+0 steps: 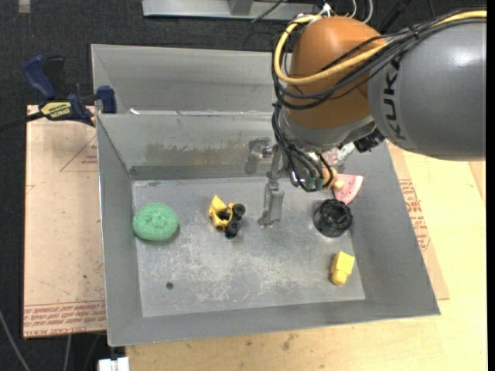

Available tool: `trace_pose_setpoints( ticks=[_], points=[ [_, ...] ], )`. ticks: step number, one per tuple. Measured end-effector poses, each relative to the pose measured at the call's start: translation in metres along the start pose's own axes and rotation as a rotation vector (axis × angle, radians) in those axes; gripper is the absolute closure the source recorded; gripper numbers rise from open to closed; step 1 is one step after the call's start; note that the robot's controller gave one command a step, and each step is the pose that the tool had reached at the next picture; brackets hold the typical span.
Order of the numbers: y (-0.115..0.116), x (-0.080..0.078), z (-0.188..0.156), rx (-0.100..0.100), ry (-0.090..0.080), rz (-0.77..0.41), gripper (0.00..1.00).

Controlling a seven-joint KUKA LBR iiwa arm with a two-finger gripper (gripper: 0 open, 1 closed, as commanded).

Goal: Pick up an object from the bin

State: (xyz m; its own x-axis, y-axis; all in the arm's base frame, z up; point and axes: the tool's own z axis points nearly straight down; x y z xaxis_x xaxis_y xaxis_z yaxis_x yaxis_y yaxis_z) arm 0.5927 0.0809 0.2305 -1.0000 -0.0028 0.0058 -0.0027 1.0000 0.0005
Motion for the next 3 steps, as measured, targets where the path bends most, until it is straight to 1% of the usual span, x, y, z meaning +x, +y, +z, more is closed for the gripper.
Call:
trace_pose_setpoints(
  ticks=[1, 2, 3],
  points=[
    [0.000, -0.001, -0.005, -0.001, -0.008, 0.002, 0.00],
    [0.027, -0.009, 0.035, 0.000, -0.016, -0.050, 0.00],
    [0.048, -0.049, 0.084, -0.001, -0.014, -0.172, 0.00]
  ],
)
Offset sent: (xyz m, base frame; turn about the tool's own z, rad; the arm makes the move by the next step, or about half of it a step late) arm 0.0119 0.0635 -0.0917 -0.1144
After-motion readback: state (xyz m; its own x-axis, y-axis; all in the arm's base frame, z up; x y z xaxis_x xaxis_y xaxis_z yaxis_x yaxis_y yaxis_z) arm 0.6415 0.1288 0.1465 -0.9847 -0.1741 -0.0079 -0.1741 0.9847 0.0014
